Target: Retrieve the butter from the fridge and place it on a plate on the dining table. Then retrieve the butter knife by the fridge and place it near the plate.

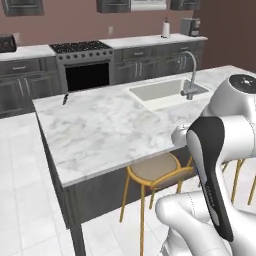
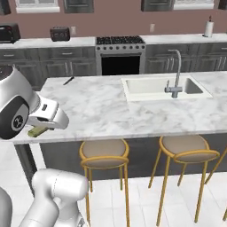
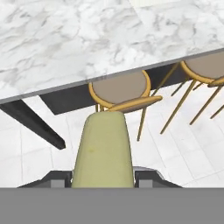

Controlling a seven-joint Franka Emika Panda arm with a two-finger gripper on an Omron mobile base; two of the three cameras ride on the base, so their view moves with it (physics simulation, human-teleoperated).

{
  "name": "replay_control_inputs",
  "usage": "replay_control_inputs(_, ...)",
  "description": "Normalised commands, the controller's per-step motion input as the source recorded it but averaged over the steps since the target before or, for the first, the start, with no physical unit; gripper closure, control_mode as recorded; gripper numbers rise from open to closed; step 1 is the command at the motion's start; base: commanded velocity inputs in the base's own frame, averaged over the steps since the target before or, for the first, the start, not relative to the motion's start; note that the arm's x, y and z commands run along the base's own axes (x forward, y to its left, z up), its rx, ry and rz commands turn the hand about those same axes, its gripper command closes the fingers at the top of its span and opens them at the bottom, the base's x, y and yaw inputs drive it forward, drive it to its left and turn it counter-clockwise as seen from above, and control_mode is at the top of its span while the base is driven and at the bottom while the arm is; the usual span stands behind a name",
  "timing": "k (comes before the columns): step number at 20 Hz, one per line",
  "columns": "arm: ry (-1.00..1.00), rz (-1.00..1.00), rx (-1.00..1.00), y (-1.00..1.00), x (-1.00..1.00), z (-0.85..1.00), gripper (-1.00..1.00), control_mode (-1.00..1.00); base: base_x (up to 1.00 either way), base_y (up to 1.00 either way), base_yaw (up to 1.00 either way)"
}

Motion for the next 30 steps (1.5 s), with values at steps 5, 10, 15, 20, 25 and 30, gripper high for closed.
replay_control_inputs(5, 0.00, 0.00, 0.00, 0.00, 0.00, 0.00, 1.00, 1.00, -0.02, -1.00, 0.00)
replay_control_inputs(10, 0.00, 0.00, 0.00, 0.00, 0.00, 0.00, 1.00, 1.00, -0.08, -1.00, 0.00)
replay_control_inputs(15, 0.00, 0.00, 0.00, 0.00, 0.00, 0.00, 1.00, 1.00, 0.00, -1.00, 0.00)
replay_control_inputs(20, 0.00, 0.00, 0.00, 0.00, 0.00, 0.00, 1.00, 1.00, 0.00, -1.00, 0.00)
replay_control_inputs(25, 0.00, 0.00, 0.00, 0.00, 0.00, 0.00, 1.00, 1.00, 0.00, -1.00, 0.08)
replay_control_inputs(30, 0.00, 0.00, 0.00, 0.00, 0.00, 0.00, 1.00, 1.00, 0.01, -1.00, 0.10)
